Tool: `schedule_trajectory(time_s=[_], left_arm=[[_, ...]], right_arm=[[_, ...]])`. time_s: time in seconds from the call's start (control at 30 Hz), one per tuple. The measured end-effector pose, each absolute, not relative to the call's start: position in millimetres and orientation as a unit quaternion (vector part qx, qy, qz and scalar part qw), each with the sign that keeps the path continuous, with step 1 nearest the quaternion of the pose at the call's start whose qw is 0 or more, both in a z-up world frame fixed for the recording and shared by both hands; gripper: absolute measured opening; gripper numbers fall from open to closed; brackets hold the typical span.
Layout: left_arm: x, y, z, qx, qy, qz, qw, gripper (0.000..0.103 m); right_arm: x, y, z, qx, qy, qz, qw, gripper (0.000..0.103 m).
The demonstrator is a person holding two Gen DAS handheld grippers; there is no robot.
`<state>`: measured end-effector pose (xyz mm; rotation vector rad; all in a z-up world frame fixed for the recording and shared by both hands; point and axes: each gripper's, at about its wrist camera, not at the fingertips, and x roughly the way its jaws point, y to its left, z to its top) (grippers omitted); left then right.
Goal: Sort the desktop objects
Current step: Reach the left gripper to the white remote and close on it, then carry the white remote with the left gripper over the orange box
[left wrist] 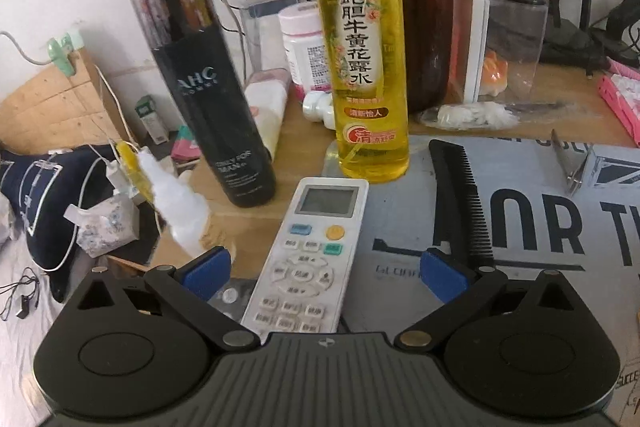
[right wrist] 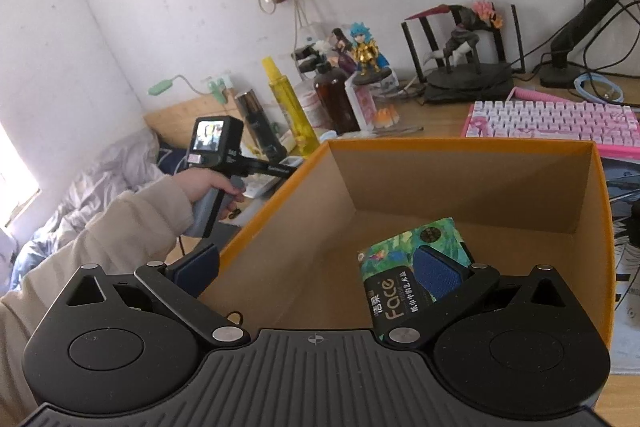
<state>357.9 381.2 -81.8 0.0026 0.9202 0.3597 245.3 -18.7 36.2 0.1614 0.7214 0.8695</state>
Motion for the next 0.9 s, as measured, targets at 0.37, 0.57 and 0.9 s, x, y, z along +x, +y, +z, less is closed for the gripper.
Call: schedule_trajectory(time_s=[0.37,0.57,0.9], left_arm=[[364.2,388.1,-81.8,-0.048,0.448,0.158,0.878,0.096],[354.2,383.0,-76.5,-0.045,0.443,0.155,0.882,0.076],[340.2,392.2,-77.3,-0.046,0.437,0.159,0.884,0.048]], right_arm=[[249.5,-18.3,33.3,0.085,0.346,0.408,0.84,0.103],[251.3,-20.6,32.9,0.09,0.343,0.406,0.842,0.103],[253.8,-23.1,28.5,0.098,0.344,0.394,0.847,0.103]])
